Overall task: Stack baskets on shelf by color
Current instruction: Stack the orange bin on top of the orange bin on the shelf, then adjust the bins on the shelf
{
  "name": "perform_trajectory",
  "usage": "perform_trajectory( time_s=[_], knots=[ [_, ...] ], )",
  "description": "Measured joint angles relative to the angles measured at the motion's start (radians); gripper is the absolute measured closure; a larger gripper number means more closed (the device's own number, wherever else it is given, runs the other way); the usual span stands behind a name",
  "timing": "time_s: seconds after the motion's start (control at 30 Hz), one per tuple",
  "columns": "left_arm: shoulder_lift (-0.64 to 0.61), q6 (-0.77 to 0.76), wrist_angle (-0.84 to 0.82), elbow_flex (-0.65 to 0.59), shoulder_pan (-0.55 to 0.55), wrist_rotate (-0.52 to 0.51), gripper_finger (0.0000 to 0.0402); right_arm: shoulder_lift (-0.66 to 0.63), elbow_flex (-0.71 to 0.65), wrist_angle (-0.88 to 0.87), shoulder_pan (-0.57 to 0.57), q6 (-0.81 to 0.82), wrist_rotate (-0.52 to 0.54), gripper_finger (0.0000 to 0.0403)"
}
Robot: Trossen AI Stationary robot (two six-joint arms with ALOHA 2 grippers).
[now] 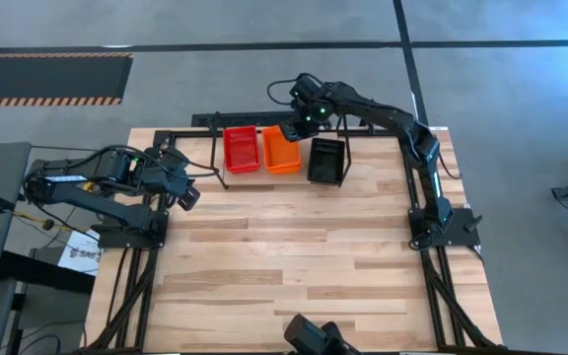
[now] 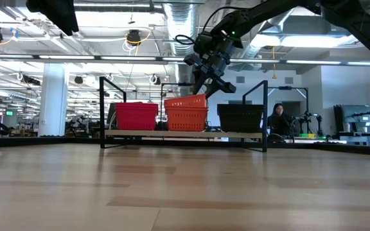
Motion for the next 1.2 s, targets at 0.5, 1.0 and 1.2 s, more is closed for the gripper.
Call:
perform_trajectory(
  time_s=[0.5, 1.0, 1.2],
  knots=[
    [0.0, -0.008, 0.003, 0.0, 0.0, 0.001, 0.0244, -0.013, 0.353, -0.25, 0.045, -0.085, 0.076, 0.0256],
    [0.0, -0.025, 0.003, 0.0, 0.0, -0.003, 0.0244, 0.064, 0.363, -0.248, 0.293, -0.288, 0.288, 0.0391],
    [0.0, -0.032, 0.003, 0.0, 0.0, -0.004, 0.0244, 0.103, 0.347, -0.459, 0.381, -0.232, 0.381, 0.0398]
  ],
)
